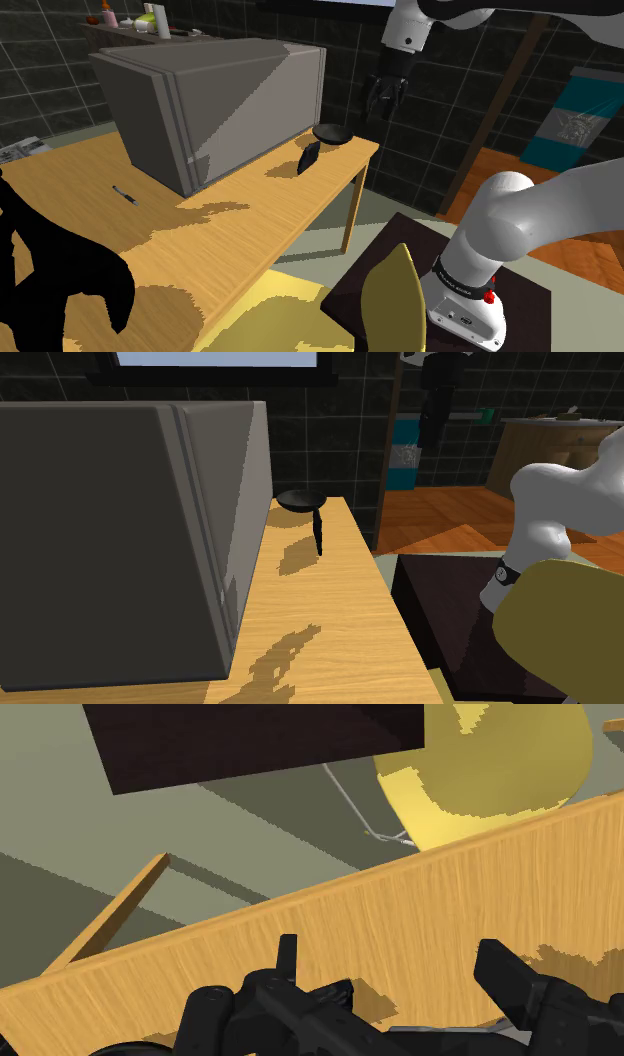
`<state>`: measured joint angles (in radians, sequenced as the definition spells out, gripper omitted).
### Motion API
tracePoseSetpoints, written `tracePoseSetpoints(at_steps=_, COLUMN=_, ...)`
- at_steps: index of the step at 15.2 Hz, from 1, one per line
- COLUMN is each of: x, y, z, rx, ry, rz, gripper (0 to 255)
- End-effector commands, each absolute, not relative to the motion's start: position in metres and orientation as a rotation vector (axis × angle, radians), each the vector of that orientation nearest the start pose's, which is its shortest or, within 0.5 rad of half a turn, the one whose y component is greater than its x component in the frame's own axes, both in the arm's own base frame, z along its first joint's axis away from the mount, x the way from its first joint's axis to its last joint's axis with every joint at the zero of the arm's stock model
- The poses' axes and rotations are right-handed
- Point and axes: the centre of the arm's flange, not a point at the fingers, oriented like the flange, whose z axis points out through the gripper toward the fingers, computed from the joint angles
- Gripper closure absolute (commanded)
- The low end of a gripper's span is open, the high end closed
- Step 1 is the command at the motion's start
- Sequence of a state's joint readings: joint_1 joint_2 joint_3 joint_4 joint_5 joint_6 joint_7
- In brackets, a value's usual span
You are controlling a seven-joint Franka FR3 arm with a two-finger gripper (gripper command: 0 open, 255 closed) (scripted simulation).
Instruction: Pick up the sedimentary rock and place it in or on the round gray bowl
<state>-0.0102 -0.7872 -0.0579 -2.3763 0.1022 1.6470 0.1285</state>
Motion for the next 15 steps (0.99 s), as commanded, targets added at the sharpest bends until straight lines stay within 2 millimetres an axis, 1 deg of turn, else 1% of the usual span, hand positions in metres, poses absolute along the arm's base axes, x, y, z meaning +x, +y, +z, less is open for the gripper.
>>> tracePoseSetpoints(at_steps=1, x=0.314, y=-0.016, z=0.589, rx=-2.982, ry=0.278, rz=-0.077, gripper=0)
tracePoseSetpoints(at_steps=5, x=0.356, y=-0.001, z=0.561, rx=-2.948, ry=0.599, rz=-0.070, gripper=0)
tracePoseSetpoints(at_steps=8, x=0.389, y=0.004, z=0.540, rx=-2.900, ry=0.837, rz=-0.063, gripper=0)
tracePoseSetpoints(at_steps=11, x=0.422, y=0.004, z=0.519, rx=-2.834, ry=1.071, rz=-0.057, gripper=0)
tracePoseSetpoints(at_steps=15, x=0.464, y=-0.004, z=0.489, rx=-2.718, ry=1.376, rz=-0.047, gripper=0)
